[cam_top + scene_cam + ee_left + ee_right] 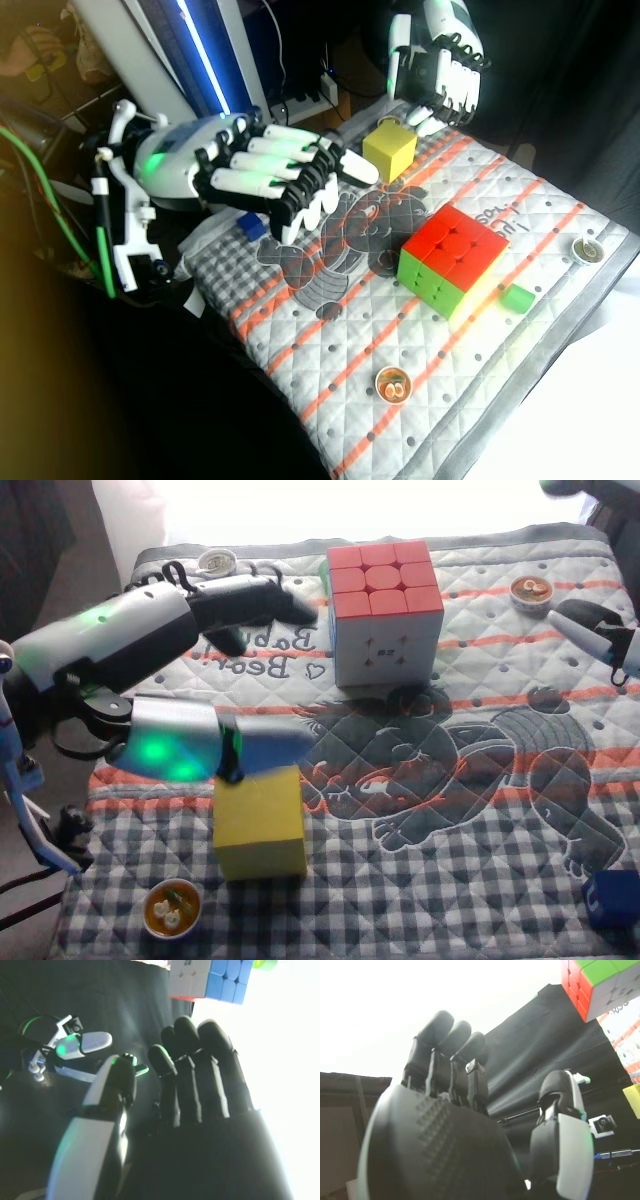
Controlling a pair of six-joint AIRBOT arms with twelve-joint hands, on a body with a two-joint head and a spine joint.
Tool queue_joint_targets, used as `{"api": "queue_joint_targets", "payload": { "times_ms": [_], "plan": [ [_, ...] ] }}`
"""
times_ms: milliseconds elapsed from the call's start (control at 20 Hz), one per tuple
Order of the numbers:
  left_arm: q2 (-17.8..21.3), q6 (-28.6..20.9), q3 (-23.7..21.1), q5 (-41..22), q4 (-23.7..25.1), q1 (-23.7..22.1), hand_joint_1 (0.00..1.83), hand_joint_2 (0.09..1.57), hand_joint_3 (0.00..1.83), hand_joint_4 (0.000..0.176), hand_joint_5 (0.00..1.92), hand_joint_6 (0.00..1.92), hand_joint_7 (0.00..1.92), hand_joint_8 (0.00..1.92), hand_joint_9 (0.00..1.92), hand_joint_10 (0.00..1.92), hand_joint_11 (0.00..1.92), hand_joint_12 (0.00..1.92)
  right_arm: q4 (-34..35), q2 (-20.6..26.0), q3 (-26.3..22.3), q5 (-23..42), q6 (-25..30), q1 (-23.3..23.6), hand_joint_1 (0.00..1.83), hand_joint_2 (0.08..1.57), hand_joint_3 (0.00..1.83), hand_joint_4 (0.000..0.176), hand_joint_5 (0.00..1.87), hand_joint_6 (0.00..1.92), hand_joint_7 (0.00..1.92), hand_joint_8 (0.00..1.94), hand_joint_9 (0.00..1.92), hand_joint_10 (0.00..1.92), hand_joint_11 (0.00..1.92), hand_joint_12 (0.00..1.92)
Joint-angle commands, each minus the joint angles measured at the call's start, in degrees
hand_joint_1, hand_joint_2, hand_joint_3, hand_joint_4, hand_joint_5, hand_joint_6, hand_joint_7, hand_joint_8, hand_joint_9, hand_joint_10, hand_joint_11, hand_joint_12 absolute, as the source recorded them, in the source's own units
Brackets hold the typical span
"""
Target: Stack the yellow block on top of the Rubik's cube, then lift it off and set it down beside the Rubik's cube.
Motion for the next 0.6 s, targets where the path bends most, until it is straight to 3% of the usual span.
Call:
{"api": "queue_joint_targets", "payload": {
  "times_ms": [0, 50, 250, 400, 550],
  "plan": [
    [-0.1, -0.3, -0.2, 6.7, 1.4, -0.8, 0.69, 0.80, 0.08, 0.000, 0.25, 0.06, 0.27, 0.02, 0.04, 0.65, 0.00, 1.47, -1.0, 0.0, 0.1, 7.1, -0.1, 0.8, 0.68, 1.02, 0.03, 0.000, 0.43, 0.49, 0.45, 0.08, 0.28, 0.60, 0.01, 1.53],
    [-0.1, -0.3, -0.2, 6.7, 1.4, -0.8, 0.72, 0.82, 0.06, 0.000, 0.26, 0.05, 0.28, 0.02, 0.02, 0.69, 0.00, 1.46, -1.0, -0.1, 0.1, 7.1, -0.1, 0.8, 0.68, 1.02, 0.02, 0.000, 0.44, 0.48, 0.41, 0.05, 0.20, 0.57, 0.00, 1.48],
    [-0.2, 0.4, -0.3, 3.5, 1.4, -1.3, 0.69, 0.82, 0.02, 0.000, 0.28, 0.03, 0.28, 0.01, 0.01, 0.66, 0.00, 1.28, -1.0, -0.4, 0.3, 7.1, -0.1, 0.8, 0.64, 1.00, 0.00, 0.000, 0.45, 0.43, 0.40, 0.01, 0.22, 0.48, 0.00, 1.46],
    [-0.5, 2.4, -0.5, -0.7, 1.4, -2.2, 0.74, 0.78, 0.00, 0.000, 0.32, 0.01, 0.30, 0.00, 0.13, 0.49, 0.00, 1.34, -1.0, -0.6, 0.5, 7.0, -0.1, 0.8, 0.71, 1.02, 0.01, 0.000, 0.47, 0.42, 0.40, 0.01, 0.23, 0.46, 0.00, 1.49],
    [-1.6, 3.4, -0.4, -6.3, 1.4, -2.1, 0.75, 0.80, 0.01, 0.000, 0.31, 0.00, 0.25, 0.00, 0.11, 0.39, 0.00, 1.35, -1.0, -0.8, 0.7, 6.6, -0.1, 0.8, 0.68, 1.04, 0.01, 0.000, 0.47, 0.43, 0.43, 0.01, 0.27, 0.49, 0.00, 1.54]
  ]
}}
